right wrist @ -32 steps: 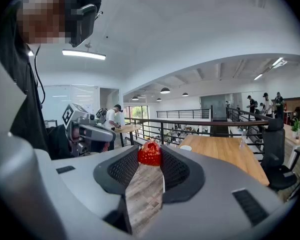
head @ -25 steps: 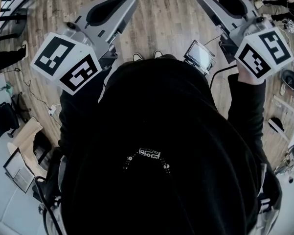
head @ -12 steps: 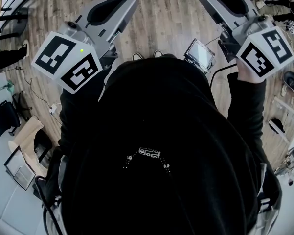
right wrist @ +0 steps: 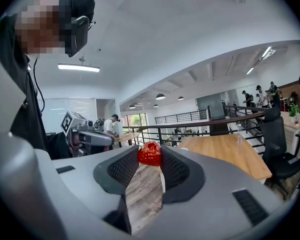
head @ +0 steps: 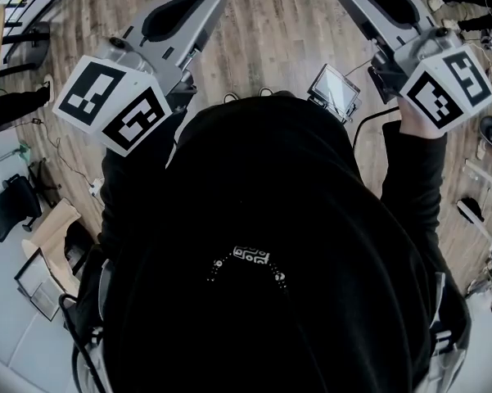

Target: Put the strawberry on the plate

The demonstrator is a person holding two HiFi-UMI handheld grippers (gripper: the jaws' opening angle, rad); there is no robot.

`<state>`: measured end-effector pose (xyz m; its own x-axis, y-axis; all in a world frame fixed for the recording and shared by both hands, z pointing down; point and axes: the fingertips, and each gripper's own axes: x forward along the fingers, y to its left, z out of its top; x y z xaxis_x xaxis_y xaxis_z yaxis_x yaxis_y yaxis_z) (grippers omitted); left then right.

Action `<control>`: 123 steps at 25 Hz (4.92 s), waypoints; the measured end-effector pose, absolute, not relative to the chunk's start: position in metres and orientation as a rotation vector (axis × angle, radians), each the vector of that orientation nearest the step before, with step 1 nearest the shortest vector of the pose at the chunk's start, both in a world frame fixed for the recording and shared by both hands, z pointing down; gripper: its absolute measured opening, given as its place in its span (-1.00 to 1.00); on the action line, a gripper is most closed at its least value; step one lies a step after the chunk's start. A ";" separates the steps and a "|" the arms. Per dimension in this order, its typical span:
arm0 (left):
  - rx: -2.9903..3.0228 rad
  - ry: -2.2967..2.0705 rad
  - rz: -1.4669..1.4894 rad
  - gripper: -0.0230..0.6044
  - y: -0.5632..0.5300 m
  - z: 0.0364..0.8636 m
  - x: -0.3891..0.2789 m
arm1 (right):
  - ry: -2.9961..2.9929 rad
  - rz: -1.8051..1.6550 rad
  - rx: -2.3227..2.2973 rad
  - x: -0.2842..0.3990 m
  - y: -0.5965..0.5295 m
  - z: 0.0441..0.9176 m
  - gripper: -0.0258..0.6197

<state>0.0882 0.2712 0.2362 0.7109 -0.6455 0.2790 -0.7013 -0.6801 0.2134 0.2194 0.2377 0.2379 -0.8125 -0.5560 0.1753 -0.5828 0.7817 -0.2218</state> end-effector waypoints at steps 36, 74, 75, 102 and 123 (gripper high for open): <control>2.682 -0.833 0.250 -0.93 0.189 0.260 0.083 | -2.751 0.514 1.106 0.226 0.162 0.257 -0.47; 2.630 -0.958 0.117 -0.93 0.063 0.265 -0.092 | -2.742 0.357 1.048 0.068 0.015 0.202 -0.47; 2.628 -0.965 0.114 -0.93 0.061 0.266 -0.094 | -2.745 0.356 1.034 0.065 0.011 0.203 -0.47; 2.578 -1.059 0.055 -0.93 -0.051 0.197 -0.086 | -2.807 0.393 0.900 0.067 -0.129 0.151 -0.47; 2.489 -1.203 0.120 -0.93 -0.125 0.194 -0.067 | -2.816 0.507 0.703 0.074 -0.220 0.186 -0.47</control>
